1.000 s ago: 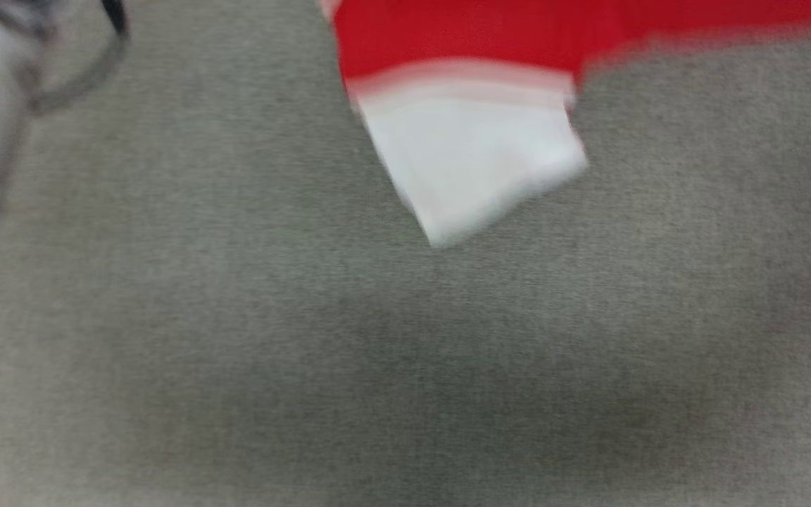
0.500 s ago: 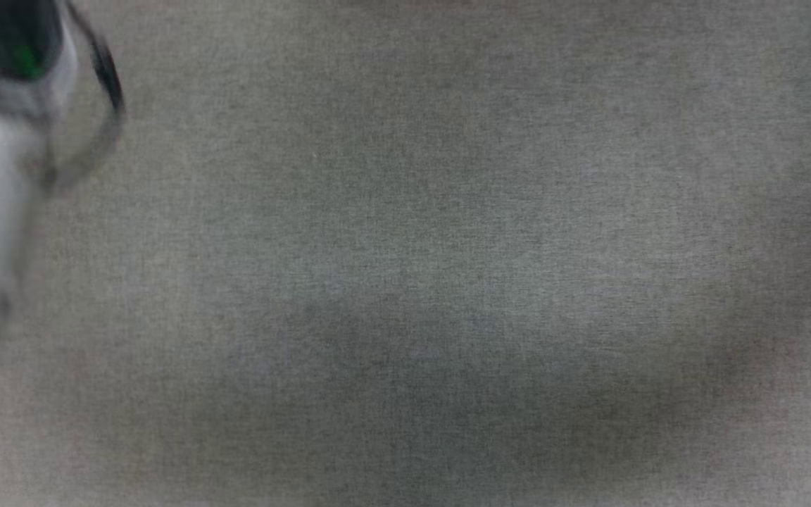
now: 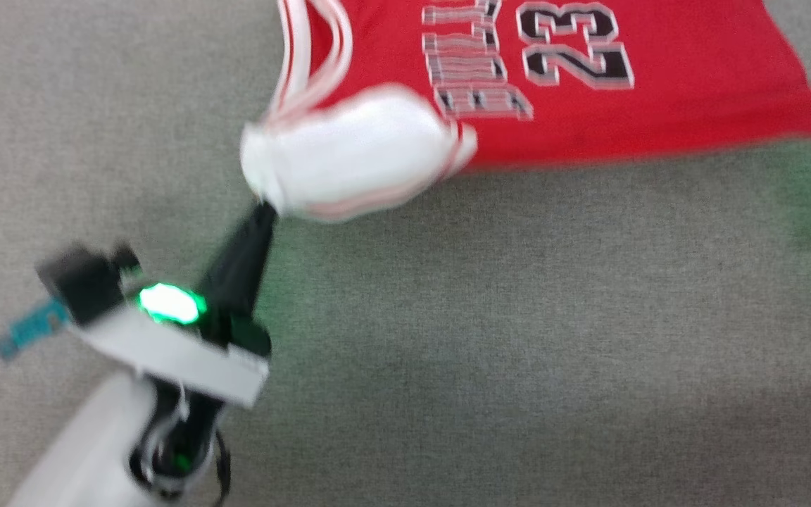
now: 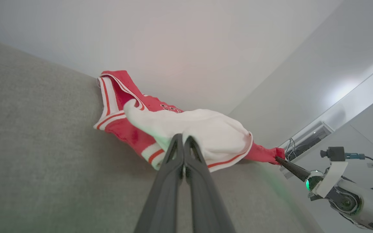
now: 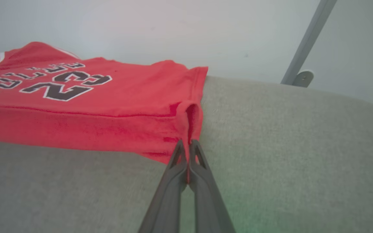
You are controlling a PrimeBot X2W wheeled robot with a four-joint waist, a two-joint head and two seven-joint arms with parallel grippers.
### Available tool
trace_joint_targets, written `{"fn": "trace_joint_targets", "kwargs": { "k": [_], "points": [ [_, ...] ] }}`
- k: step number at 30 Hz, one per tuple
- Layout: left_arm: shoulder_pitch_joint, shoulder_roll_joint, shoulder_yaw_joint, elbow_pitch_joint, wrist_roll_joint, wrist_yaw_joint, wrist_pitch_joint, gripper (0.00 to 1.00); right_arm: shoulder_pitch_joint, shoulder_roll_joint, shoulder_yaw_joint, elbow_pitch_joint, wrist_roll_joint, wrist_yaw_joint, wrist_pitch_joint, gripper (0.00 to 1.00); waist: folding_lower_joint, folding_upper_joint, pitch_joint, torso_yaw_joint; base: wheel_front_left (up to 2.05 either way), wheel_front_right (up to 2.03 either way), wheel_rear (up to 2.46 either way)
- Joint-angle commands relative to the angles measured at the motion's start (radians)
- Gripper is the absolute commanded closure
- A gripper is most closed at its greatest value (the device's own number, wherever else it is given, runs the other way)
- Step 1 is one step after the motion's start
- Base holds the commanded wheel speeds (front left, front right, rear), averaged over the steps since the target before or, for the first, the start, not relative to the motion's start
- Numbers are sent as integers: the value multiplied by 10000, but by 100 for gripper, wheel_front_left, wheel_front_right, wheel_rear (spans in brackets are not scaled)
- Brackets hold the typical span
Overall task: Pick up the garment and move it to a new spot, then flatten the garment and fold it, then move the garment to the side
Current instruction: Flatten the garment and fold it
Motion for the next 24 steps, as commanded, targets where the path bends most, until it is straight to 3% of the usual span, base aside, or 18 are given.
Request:
{"fn": "trace_joint_targets", "kwargs": {
  "k": [1,12,20,24],
  "points": [
    [440,92,-32,-212,164,30,-43,100,433,-225,61,-287,54,-22,80,100,0,-1,-315,77,0,0,0],
    [3590,931,-231,-1887,442,29,-44,100,4045,-1443,-1149,-2986,289,-21,697,100,0,-1,-1191,99,0,0,0],
    [5393,1635,-31,-2788,474,29,-42,100,7325,-1416,-3347,-4668,-340,-21,1477,100,0,-1,-1549,10,0,0,0],
    [5618,1556,502,-3138,611,29,-43,100,8441,-876,-4840,-5715,-1012,-21,2160,100,0,-1,-1578,17,0,0,0]
  ]
}}
